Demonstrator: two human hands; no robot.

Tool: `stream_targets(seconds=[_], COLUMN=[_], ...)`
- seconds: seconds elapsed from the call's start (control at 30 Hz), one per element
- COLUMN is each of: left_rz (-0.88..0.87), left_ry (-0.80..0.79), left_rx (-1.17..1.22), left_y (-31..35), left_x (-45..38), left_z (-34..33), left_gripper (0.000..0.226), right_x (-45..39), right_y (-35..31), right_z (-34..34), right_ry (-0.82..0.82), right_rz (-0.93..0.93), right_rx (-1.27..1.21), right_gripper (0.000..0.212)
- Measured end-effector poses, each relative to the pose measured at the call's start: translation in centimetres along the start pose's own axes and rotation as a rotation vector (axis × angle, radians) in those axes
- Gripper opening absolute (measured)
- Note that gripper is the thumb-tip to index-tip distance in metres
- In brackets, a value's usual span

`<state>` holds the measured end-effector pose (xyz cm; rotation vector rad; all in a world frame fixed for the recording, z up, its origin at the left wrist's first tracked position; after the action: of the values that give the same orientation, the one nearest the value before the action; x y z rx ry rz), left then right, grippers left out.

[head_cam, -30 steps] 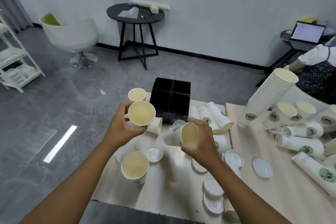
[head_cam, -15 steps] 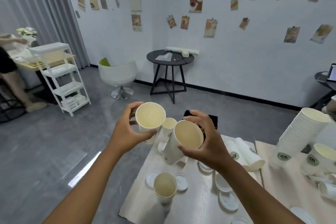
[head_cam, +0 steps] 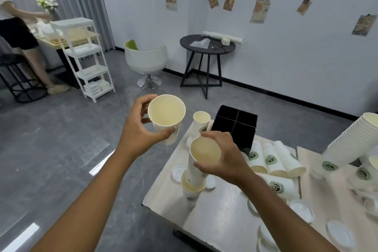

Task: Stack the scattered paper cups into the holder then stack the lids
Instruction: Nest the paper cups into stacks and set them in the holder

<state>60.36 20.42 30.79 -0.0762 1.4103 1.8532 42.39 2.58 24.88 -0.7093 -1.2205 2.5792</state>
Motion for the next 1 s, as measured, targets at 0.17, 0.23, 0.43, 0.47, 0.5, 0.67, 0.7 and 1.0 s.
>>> stream_targets(seconds=[0.17,0.23,0.43,0.47,0.5,0.67,0.7,1.0], left_rz=[0.023,0.032,0.054,0.058,0.06,0.052,0.048,0.046], left_ry=[-0.002,-0.007,-0.023,-0.021,-0.019,-0.017,-0.024,-0.135], left_rx=[-0.019,-0.034,-0.049,-0.043,-0.035,0.027,0.04,0.089], left_y=[-0.5,-0.8,-1.5,-1.3,-1.2,0.5,0.9,3.4], left_x=[0.8,1.3,2.5,2.6,2.7,2.9,2.9,4.1], left_z=[-0.4,-0.7,-1.3,-1.3,-1.2,-0.8,-0.9,-3.6], left_gripper=[0.093,0.093,0.092,0.093,0.093,0.091,0.091,0.087], right_x=[0.9,1.4,2.5,2.7,2.9,3.1,2.9,0.5], right_y=[2.2,3.3,6.2,6.6,6.9,6.5,5.9,-1.0], right_z=[-1.6,-2.5,-5.2,-5.6,-5.8,-4.7,-4.1,1.6], right_ry=[-0.043,-0.069,-0.171,-0.195,-0.214,-0.174,-0.143,0.058], right_rz=[-0.066,-0.096,-0.182,-0.2,-0.212,-0.163,-0.149,0.014], right_rx=[-0.001,-0.005,0.016,0.014,0.009,-0.018,-0.04,-0.249], right_gripper=[0.085,0.085,0.091,0.093,0.096,0.091,0.089,0.096])
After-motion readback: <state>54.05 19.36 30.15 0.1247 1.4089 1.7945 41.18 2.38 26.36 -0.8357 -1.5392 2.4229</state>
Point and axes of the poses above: each hand's wrist, its own x-axis away from the middle knuckle, its own z-axis out of the back of the hand, y = z × x, the point moved 7 cm from there along -x, towards the middle knuckle, and after that the axes turned 8 degrees about -x, right-handed, at the moved point
